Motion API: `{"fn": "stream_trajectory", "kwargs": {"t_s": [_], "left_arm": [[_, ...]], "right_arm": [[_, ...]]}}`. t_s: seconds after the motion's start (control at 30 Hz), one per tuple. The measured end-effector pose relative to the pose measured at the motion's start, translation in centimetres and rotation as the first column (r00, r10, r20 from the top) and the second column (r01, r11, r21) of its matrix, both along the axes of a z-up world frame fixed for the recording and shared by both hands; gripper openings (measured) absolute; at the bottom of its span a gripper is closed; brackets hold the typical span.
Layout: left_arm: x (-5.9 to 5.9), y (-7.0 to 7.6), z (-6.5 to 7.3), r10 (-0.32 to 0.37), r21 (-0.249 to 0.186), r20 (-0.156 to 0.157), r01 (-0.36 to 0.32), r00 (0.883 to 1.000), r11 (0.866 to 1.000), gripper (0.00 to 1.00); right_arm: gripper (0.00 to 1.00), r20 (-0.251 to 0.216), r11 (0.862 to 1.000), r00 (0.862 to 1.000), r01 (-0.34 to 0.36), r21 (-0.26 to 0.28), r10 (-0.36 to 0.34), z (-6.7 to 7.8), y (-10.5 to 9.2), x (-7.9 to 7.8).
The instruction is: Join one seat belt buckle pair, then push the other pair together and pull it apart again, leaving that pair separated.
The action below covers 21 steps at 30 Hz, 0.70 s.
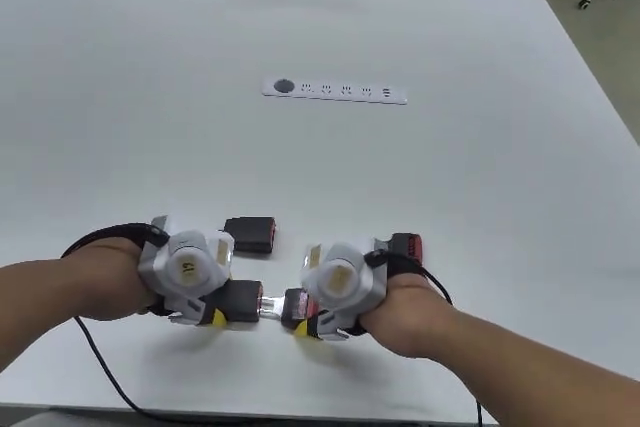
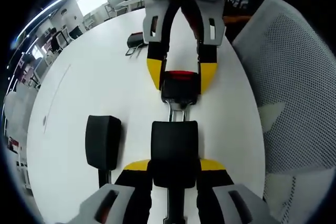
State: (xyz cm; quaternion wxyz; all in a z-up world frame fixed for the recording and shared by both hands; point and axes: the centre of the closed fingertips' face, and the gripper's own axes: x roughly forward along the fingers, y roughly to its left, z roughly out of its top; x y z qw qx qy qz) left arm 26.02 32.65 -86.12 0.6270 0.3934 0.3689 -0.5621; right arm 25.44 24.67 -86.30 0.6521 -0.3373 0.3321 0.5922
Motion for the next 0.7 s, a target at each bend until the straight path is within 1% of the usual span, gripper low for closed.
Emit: {"fn": "stream_trajectory", "kwargs": {"t_s": [0.1,0.13,0.23,0.33,0.4,0.43,0.5,0.63,0.7], "left_arm": [[0.0,0.0,0.0,-0.013,-0.005,0.004,0.013,1.000,1.000,0.33],[0.0,0.0,0.0,-0.014,-0.007,0.005,0.014,1.000,1.000,0.33],[0.0,0.0,0.1,-0.019,-0.020,0.008,0.019,1.000,1.000,0.33],[0.0,-0.1,0.1,-0.021,-0.014,0.011,0.021,1.000,1.000,0.33],[0.0,-0.1,0.1,-0.018,-0.010,0.013,0.018,1.000,1.000,0.32],[0.0,-0.1,0.1,-0.020,-0.008,0.015,0.020,1.000,1.000,0.32],[-0.1,-0.1,0.1,-0.024,-0.016,0.012,0.024,1.000,1.000,0.32],[0.0,-0.1,0.1,-0.017,-0.037,0.006,0.017,1.000,0.999,0.32],[-0.1,-0.2,0.1,-0.019,-0.037,0.006,0.019,1.000,0.999,0.32]], "right_arm": [[0.35,0.001,1.000,1.000,-0.008,0.015,0.008,0.0,0.5,0.0],[0.35,0.003,1.000,1.000,-0.011,0.005,0.011,-0.1,0.5,0.0],[0.34,-0.007,1.000,1.000,-0.017,0.011,0.017,0.0,0.3,0.1],[0.34,-0.015,1.000,1.000,-0.019,0.011,0.020,-0.1,0.4,0.1],[0.34,-0.003,0.999,1.000,-0.031,0.010,0.031,-0.1,0.6,0.2],[0.34,-0.005,1.000,1.000,-0.029,0.011,0.029,-0.1,0.6,0.2],[0.33,-0.005,0.999,0.999,-0.036,0.011,0.036,-0.1,0.8,0.3],[0.33,-0.022,0.999,0.999,-0.030,0.013,0.030,0.0,1.2,0.4],[0.33,-0.021,0.999,0.999,-0.046,-0.004,0.046,-0.1,1.2,0.4]]}}
